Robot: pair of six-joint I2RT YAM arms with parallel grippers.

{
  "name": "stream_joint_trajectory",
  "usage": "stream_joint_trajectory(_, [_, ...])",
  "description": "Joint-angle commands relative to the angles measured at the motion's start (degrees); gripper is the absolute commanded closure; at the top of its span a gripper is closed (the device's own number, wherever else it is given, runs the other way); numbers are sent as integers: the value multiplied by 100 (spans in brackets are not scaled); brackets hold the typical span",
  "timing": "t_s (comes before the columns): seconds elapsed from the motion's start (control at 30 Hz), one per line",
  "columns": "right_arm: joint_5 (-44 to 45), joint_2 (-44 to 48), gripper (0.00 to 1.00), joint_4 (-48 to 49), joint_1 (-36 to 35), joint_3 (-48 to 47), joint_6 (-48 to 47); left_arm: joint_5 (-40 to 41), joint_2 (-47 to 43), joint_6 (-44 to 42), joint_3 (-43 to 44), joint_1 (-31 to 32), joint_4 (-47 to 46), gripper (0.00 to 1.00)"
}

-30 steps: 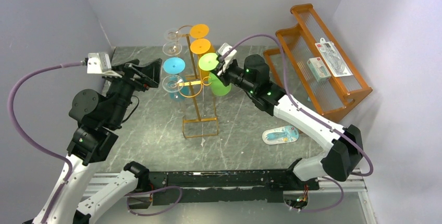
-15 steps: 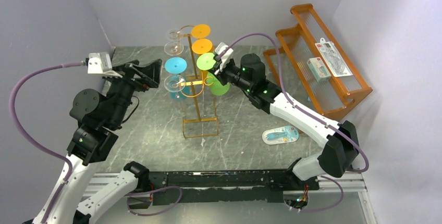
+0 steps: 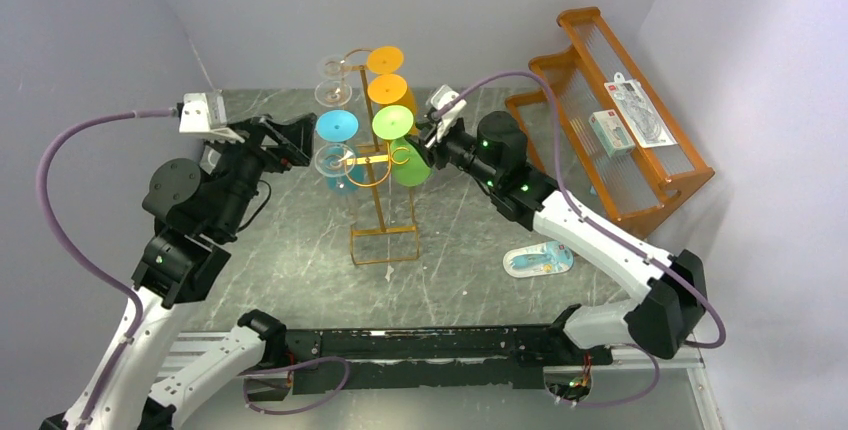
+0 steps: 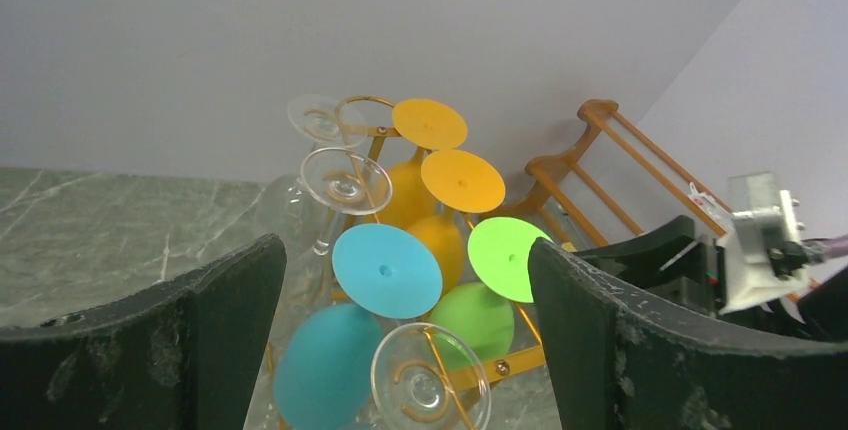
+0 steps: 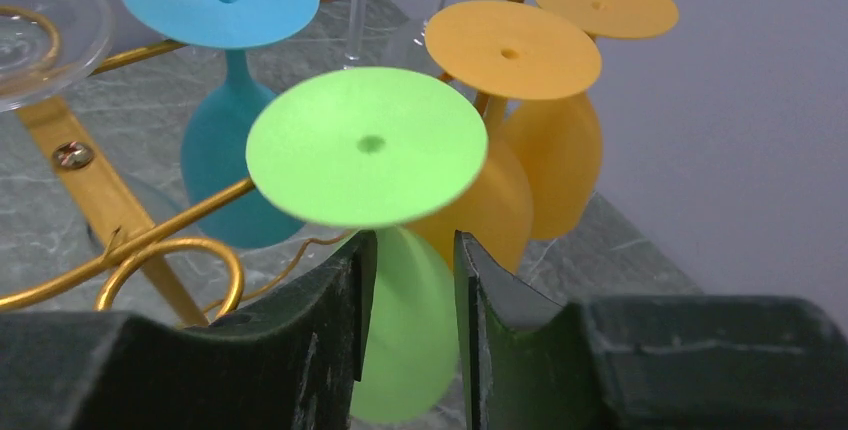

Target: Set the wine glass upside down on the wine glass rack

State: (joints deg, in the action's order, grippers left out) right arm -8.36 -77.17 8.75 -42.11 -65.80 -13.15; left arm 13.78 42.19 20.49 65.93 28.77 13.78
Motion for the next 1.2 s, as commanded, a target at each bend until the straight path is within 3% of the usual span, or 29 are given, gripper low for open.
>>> stream_joint_trajectory(0.0, [160, 431, 61, 70, 18, 283, 159, -114, 180, -187, 307, 37, 333, 5])
stream_joint_trajectory(0.33, [460, 1613, 55, 158, 14, 1227, 694, 1006, 974, -1266, 1264, 33, 1057, 9])
stream_joint_trajectory(0.63, [1167, 2324, 53, -25, 14, 1544, 1302, 2116, 2132, -1096, 1347, -128, 1657, 7])
stream_joint_trajectory(0.73, [1265, 2467, 52, -10, 16, 1626, 1531, 1599, 2518, -875, 1347, -897, 1796, 9])
stream_joint_trajectory(0.87, [1232, 2599, 52, -184, 18, 1648, 1493, 650, 2727, -642, 1244, -2333, 1807, 20])
stream_joint_trajectory(1.17, [1606, 2696, 50, -366, 18, 1641, 1462, -63, 3275, -427, 559, -3577, 1863, 39])
